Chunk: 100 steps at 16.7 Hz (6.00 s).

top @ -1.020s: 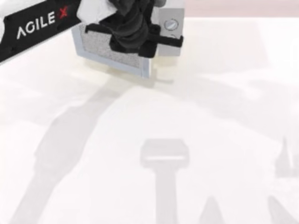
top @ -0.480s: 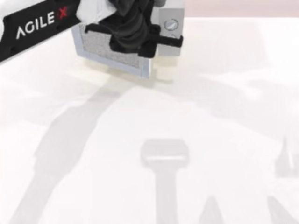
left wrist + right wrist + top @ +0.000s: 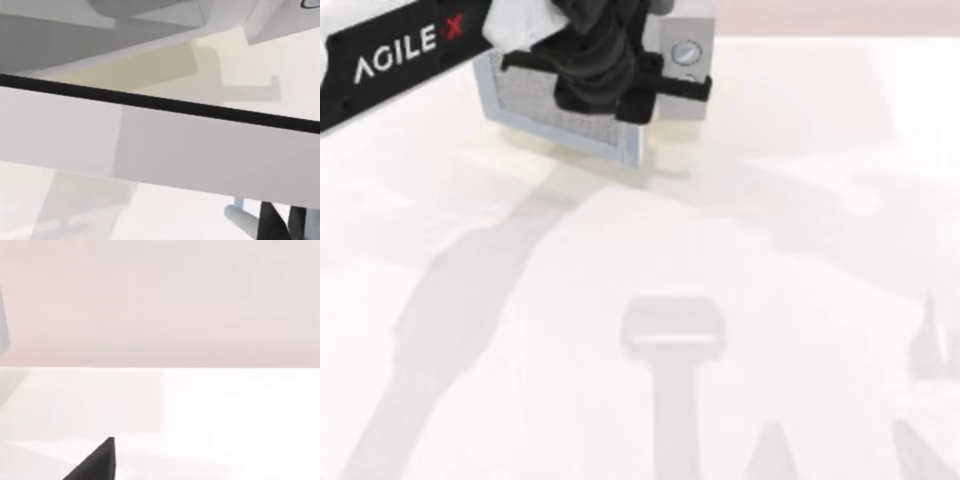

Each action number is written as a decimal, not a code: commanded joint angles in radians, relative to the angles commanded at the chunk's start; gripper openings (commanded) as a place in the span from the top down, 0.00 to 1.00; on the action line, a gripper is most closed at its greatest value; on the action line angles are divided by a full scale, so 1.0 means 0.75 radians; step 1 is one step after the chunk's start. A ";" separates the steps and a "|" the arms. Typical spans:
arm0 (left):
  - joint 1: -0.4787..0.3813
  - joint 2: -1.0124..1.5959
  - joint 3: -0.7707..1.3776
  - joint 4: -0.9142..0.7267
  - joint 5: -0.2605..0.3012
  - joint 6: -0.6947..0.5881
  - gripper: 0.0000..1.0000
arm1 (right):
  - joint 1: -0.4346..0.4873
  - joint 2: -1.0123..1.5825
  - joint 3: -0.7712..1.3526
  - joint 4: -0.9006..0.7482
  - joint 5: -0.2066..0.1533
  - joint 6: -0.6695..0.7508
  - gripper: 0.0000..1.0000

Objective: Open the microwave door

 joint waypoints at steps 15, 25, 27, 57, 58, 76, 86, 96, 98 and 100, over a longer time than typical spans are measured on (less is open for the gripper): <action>0.036 -0.116 -0.170 0.070 0.089 0.156 1.00 | 0.000 0.000 0.000 0.000 0.000 0.000 0.00; 0.037 -0.121 -0.178 0.072 0.093 0.163 1.00 | 0.000 0.000 0.000 0.000 0.000 0.000 0.00; 0.037 -0.121 -0.178 0.072 0.093 0.163 1.00 | 0.000 0.000 0.000 0.000 0.000 0.000 0.00; 0.088 -0.227 -0.324 0.116 0.196 0.342 1.00 | 0.000 0.000 0.000 0.000 0.000 0.000 0.00; 0.088 -0.227 -0.324 0.116 0.196 0.342 1.00 | 0.000 0.000 0.000 0.000 0.000 0.000 0.00; 0.082 -0.226 -0.329 0.116 0.208 0.340 1.00 | 0.000 0.000 0.000 0.000 0.000 0.000 0.00; 0.151 -0.312 -0.434 0.129 0.306 0.530 1.00 | 0.000 0.000 0.000 0.000 0.000 0.000 0.00; 0.151 -0.312 -0.434 0.129 0.306 0.530 1.00 | 0.000 0.000 0.000 0.000 0.000 0.000 0.00; 0.151 -0.312 -0.434 0.129 0.306 0.530 1.00 | 0.000 0.000 0.000 0.000 0.000 0.000 0.00; 0.151 -0.312 -0.434 0.129 0.306 0.530 1.00 | 0.000 0.000 0.000 0.000 0.000 0.000 0.00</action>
